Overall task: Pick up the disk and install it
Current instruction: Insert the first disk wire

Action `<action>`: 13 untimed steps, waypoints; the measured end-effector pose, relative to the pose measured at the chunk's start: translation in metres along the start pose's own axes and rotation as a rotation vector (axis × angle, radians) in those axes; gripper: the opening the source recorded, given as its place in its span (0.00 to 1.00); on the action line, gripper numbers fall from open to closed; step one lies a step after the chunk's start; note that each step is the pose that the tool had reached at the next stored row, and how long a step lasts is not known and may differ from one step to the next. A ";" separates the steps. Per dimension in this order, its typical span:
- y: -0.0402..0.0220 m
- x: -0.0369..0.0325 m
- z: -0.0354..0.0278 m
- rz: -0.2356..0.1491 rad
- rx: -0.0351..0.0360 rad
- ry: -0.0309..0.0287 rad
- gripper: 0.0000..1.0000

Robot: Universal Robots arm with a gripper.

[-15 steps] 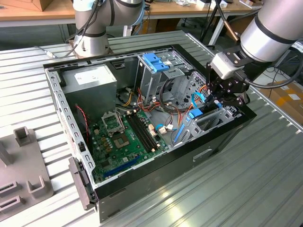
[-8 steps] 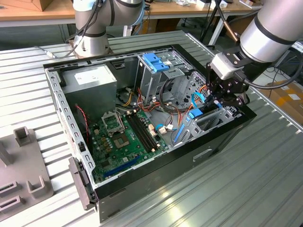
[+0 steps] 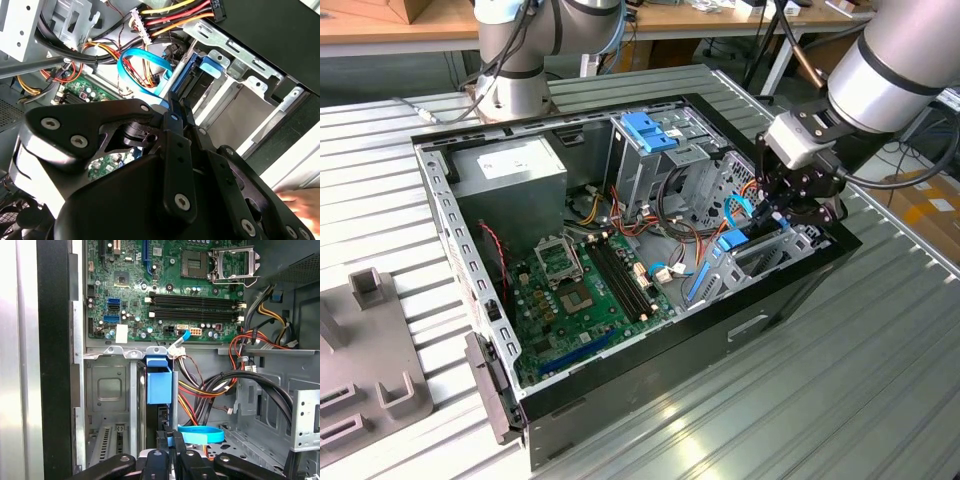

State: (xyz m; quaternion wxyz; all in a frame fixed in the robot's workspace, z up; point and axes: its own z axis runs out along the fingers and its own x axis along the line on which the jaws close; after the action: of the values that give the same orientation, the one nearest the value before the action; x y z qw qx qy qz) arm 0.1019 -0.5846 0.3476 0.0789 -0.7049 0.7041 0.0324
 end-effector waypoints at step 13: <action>0.0002 0.0008 0.0042 0.000 0.0001 -0.0003 0.16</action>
State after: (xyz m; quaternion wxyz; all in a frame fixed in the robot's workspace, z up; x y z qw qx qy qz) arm 0.1020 -0.5847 0.3434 0.0790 -0.7049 0.7041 0.0325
